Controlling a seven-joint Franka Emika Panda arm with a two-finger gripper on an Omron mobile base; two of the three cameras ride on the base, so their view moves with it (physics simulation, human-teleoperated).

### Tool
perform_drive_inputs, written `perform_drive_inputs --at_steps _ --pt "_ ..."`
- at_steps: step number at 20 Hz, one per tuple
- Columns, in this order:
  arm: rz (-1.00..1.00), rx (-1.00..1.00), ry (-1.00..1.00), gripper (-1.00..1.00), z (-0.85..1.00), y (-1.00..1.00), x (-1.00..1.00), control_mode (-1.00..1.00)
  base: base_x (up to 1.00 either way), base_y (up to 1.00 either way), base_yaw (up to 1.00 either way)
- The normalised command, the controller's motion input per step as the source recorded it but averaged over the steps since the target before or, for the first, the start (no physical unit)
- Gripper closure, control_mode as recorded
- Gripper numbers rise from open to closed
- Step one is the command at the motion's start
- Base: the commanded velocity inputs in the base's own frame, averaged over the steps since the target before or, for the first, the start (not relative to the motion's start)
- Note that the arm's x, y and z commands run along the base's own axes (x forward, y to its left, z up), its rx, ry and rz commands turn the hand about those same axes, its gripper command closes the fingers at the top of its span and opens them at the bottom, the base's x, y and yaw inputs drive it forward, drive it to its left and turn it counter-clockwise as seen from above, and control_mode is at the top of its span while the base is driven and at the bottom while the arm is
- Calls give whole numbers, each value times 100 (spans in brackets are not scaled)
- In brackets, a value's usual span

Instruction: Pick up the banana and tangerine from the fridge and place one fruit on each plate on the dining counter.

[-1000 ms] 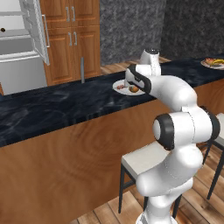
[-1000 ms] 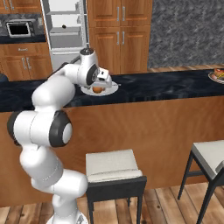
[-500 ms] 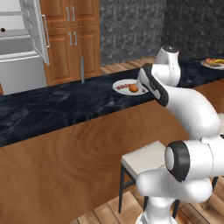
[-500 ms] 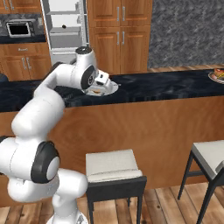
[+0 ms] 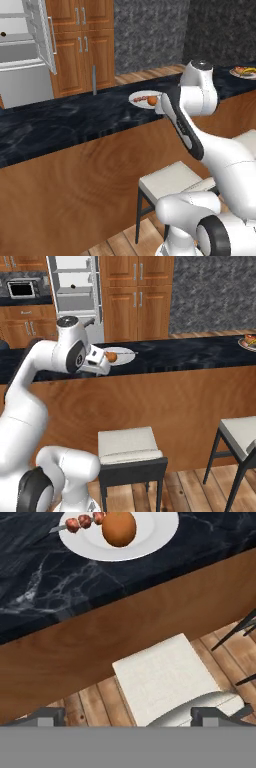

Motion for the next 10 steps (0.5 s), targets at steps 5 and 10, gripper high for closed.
perform_drive_inputs --at_steps 5,10 --pt "0 0 -7 -100 19 46 -100 -100 0 0 0" --pt "0 0 -5 -100 17 4 -100 -100 0 0 0"
